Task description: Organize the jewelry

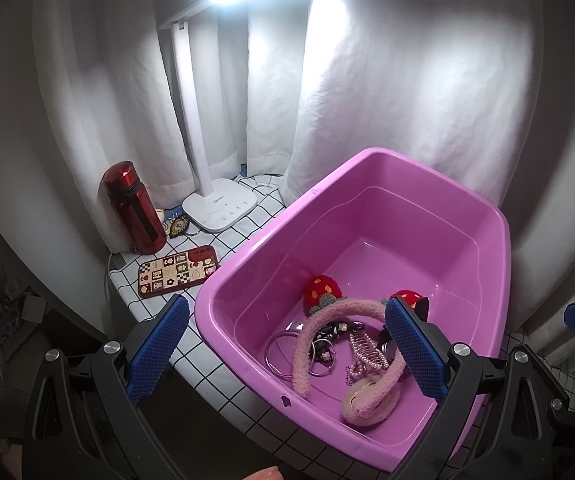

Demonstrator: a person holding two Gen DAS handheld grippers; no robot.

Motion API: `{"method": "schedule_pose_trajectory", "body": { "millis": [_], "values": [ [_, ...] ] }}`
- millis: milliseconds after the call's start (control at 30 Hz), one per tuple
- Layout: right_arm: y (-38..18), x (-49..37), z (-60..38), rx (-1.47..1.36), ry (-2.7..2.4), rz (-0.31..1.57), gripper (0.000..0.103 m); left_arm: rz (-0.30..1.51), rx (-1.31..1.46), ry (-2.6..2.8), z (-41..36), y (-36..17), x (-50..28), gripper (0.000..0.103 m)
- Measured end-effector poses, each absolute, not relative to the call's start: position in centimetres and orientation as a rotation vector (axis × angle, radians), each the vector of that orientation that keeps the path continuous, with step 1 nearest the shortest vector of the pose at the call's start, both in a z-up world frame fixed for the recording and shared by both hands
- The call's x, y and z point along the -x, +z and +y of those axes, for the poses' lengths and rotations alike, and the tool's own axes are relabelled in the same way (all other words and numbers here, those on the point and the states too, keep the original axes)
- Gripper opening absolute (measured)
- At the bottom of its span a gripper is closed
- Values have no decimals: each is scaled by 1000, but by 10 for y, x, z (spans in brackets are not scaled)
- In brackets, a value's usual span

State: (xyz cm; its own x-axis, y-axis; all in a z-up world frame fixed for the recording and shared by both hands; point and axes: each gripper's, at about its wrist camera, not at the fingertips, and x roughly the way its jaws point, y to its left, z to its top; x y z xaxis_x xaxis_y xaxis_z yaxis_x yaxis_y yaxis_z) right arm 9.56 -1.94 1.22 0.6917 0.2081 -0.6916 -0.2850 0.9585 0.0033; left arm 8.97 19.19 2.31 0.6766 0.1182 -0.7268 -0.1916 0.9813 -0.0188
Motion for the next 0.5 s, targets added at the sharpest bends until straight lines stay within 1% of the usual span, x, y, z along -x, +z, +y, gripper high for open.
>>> {"method": "schedule_pose_trajectory", "body": {
  "millis": [500],
  "values": [
    [12, -95, -20, 105, 275, 756, 79, 825, 99, 184, 193, 22, -88, 97]
  ]
}}
